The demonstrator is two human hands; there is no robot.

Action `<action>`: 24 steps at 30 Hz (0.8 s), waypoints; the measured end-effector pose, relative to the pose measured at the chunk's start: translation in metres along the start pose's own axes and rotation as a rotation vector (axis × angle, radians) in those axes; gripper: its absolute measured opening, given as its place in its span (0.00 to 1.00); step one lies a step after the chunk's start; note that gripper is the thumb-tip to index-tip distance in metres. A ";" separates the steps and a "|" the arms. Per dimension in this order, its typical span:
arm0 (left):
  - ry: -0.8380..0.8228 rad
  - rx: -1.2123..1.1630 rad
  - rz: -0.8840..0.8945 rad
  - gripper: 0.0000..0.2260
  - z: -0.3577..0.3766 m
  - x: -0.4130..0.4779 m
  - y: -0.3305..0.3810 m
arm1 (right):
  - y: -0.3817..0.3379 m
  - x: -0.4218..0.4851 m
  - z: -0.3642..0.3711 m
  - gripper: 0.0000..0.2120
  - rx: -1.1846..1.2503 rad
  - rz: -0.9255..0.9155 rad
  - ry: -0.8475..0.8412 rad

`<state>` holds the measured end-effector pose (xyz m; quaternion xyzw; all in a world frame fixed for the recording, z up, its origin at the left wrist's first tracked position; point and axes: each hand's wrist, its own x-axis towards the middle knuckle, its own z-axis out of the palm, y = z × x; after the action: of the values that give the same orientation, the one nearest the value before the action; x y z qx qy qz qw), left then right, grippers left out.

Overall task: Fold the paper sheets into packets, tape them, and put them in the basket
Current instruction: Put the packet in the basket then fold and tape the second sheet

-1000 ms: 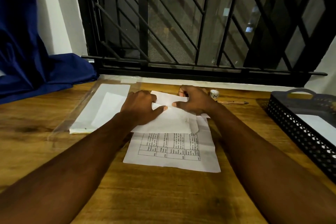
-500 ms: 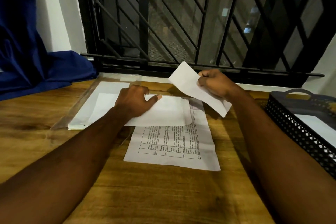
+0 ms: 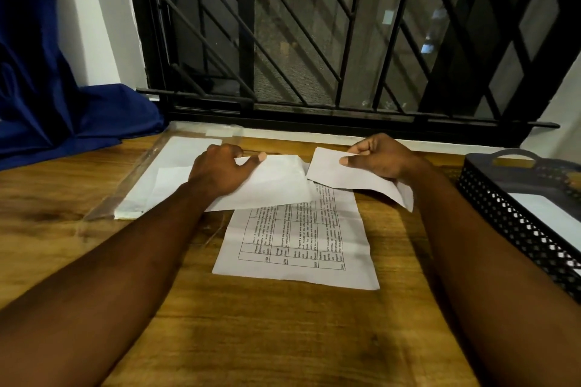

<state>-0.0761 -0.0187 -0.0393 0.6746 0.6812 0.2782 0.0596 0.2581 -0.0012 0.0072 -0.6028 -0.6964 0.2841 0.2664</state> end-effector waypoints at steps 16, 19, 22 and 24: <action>-0.159 0.066 0.253 0.19 0.007 -0.002 0.022 | 0.001 0.006 0.011 0.09 0.117 0.146 -0.111; -0.174 0.051 0.287 0.16 0.011 -0.004 0.027 | 0.004 0.008 0.012 0.08 0.140 0.148 -0.110; -0.144 -0.017 0.317 0.12 0.016 0.001 0.023 | 0.003 0.009 0.008 0.09 0.185 0.126 -0.074; -0.122 -0.056 0.315 0.10 0.017 0.003 0.022 | 0.002 0.009 0.005 0.10 0.240 0.114 -0.069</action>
<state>-0.0495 -0.0118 -0.0426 0.7868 0.5541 0.2614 0.0752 0.2542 0.0074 0.0026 -0.5949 -0.6308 0.4006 0.2960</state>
